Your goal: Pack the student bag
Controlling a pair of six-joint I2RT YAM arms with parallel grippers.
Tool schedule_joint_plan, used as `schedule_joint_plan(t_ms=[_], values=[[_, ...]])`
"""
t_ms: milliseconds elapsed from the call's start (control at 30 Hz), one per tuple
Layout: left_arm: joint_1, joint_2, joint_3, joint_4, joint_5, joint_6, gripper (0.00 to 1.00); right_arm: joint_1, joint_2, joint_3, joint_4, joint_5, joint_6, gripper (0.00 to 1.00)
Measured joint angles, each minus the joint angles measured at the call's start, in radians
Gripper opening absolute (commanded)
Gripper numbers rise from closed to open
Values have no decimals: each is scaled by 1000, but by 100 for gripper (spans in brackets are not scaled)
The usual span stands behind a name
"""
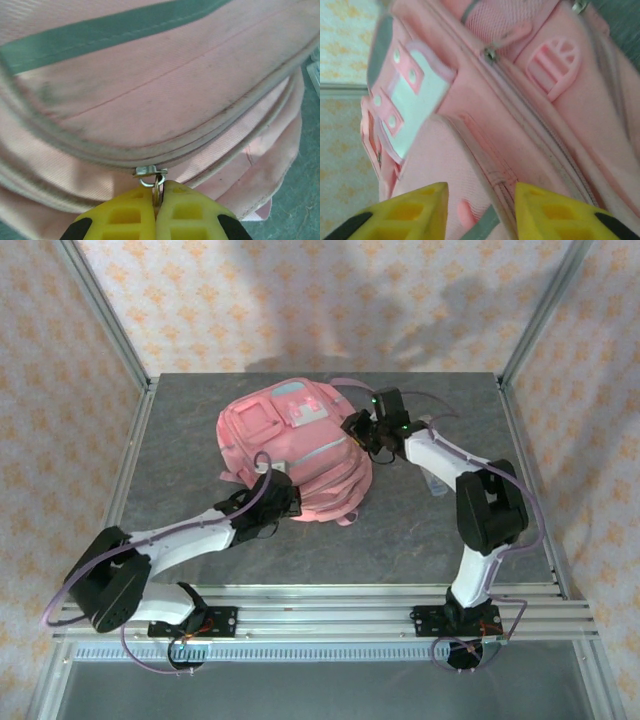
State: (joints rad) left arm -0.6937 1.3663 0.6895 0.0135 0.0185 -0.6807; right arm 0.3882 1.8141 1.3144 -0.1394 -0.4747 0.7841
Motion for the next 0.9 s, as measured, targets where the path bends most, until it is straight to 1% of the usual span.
schedule_joint_plan(t_ms=[133, 200, 300, 500, 567, 667, 767, 800, 900], values=[[-29, 78, 55, 5, 9, 1, 0, 0, -89, -121, 13, 8, 9, 43], [-39, 98, 69, 8, 16, 1, 0, 9, -139, -192, 16, 6, 16, 46], [-47, 108, 71, 18, 26, 0, 0, 28, -197, -276, 19, 3, 31, 46], [-53, 112, 71, 21, 26, 0, 0, 113, -203, -297, 45, 0, 46, 45], [-56, 112, 72, 21, 26, 0, 0, 131, -175, -277, 55, -7, 47, 39], [-59, 112, 73, 21, 19, 0, 0, 142, -103, -220, 62, -14, 46, 19], [-59, 112, 73, 18, -1, -2, 0, 141, -53, -197, 53, -16, 48, 3], [-59, 112, 73, 13, -6, -2, 0, 142, -44, -192, 51, -16, 48, 0], [-58, 103, 71, -6, -27, -2, 0, 140, -42, -185, 50, -18, 46, 0]])
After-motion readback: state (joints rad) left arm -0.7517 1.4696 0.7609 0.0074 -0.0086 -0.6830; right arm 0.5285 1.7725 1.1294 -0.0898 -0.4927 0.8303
